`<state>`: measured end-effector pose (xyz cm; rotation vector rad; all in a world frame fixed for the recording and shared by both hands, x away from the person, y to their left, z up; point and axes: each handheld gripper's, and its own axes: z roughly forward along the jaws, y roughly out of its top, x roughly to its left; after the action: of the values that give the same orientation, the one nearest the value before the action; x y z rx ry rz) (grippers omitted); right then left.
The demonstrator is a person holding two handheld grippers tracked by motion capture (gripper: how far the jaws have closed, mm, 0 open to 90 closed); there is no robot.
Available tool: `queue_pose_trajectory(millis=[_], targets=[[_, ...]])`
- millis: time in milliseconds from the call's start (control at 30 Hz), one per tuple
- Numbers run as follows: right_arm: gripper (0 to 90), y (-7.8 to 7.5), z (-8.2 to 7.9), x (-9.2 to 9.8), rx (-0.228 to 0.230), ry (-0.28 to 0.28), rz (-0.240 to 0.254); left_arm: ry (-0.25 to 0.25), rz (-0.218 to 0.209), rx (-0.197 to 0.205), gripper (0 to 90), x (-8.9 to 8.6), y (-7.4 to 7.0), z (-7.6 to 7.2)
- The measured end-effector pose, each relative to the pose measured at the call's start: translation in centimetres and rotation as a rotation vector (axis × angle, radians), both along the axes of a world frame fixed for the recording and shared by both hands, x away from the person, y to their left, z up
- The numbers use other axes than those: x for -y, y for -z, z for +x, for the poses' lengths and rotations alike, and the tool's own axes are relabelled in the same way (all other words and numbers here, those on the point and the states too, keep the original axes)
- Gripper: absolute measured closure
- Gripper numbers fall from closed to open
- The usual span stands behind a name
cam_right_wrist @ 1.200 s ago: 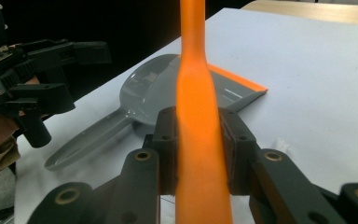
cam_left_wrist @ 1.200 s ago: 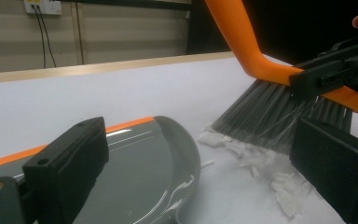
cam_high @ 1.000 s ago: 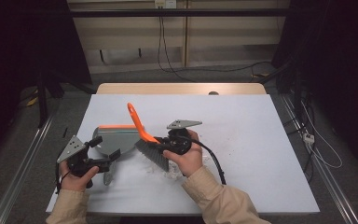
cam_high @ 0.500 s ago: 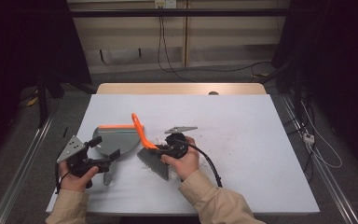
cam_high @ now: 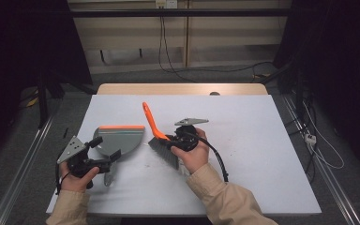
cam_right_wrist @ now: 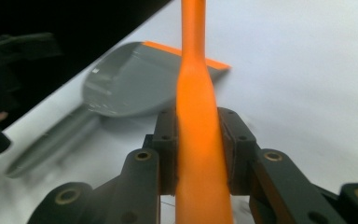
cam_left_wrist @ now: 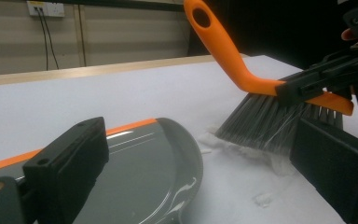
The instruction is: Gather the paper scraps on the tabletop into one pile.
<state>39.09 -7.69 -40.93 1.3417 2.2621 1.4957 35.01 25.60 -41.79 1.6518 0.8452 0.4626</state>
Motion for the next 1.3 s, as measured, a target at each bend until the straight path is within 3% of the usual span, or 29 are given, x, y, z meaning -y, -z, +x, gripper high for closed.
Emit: queue_pose_trajectory(millis=[133,233,367,567,1067,1300], targets=[[71.8,-0.1,-0.6,-1.6,-0.02,-0.052,0.04,0.001,0.001,0.0,4.2,-0.1,0.0,-0.1],[71.8,0.6,-1.2,-3.0,-0.034,-0.09,0.038,0.002,0.007,0.0,4.2,-0.2,0.0,-0.1],[71.8,1.9,-1.7,-3.9,-0.087,-0.122,0.023,0.0,0.004,0.001,4.2,-0.3,0.0,-0.1],[71.8,2.2,-0.9,-2.1,-0.112,-0.058,0.015,0.001,0.007,0.003,4.2,-0.2,0.0,-0.1],[71.8,1.5,0.2,2.5,-0.065,0.075,-0.063,-0.003,0.005,-0.001,4.2,-0.1,0.0,-0.1],[71.8,0.1,0.0,1.8,-0.021,0.069,-0.01,-0.001,0.009,0.0,4.2,-0.1,0.0,0.0]])
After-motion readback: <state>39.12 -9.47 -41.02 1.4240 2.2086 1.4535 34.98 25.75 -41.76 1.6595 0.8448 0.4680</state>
